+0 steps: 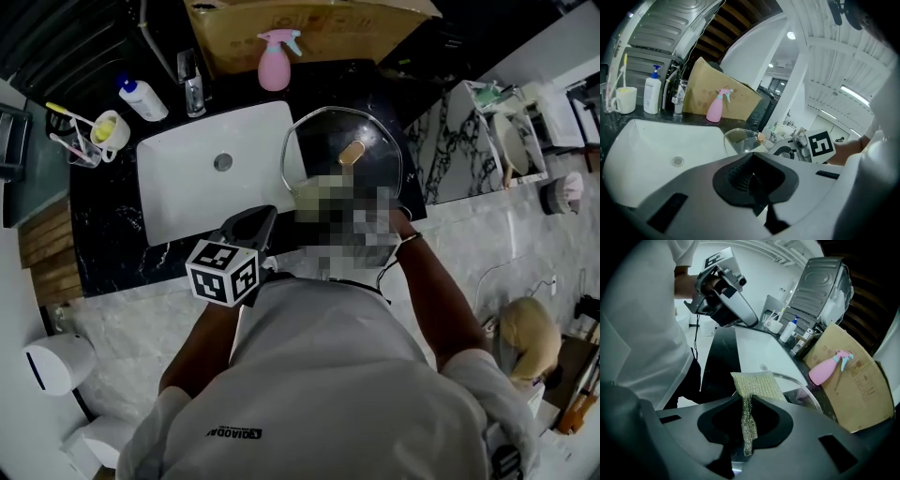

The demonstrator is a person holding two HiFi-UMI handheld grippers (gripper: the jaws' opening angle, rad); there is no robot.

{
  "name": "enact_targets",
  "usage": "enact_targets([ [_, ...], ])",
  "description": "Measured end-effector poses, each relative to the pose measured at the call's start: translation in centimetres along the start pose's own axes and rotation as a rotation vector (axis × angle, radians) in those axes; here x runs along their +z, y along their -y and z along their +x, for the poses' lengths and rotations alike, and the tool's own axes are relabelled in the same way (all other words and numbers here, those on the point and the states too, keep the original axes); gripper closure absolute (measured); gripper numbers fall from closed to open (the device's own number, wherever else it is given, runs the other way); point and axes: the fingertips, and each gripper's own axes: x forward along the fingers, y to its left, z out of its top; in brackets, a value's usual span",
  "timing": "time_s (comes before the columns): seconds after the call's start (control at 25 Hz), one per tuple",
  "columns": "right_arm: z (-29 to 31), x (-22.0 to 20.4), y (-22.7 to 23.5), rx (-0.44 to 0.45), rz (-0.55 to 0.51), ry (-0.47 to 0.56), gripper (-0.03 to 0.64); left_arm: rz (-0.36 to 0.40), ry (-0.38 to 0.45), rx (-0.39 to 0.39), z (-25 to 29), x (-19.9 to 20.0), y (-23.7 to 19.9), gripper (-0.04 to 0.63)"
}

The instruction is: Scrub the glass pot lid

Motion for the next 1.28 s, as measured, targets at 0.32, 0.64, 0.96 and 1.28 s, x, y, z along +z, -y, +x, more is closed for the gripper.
enact_targets([
  [0.32,-0.8,-0.9,-0.4,-0.047,0.092,0.000,0.532,0.044,-0.037,-0.060,1.1,0.2,0.8,0.583],
  [0.64,-1.6,-1.6,-0.7,-0.114,0.287,0.039,0.529,0.076,-0.074,-0.123,1.9,0.1,1.5,0.583],
  [0.96,-2.1,-2.1,-1.2,-0.159,0.472,0.048,0.529,0.112,-0.122,-0.186,2.5,0.0,1.3,0.583],
  [1.28,-2.0,-1.8,-1.0,-0.261,0.630,0.066,0.526,0.140,-0.160,-0.257,2.7,0.2,1.0,0.583],
])
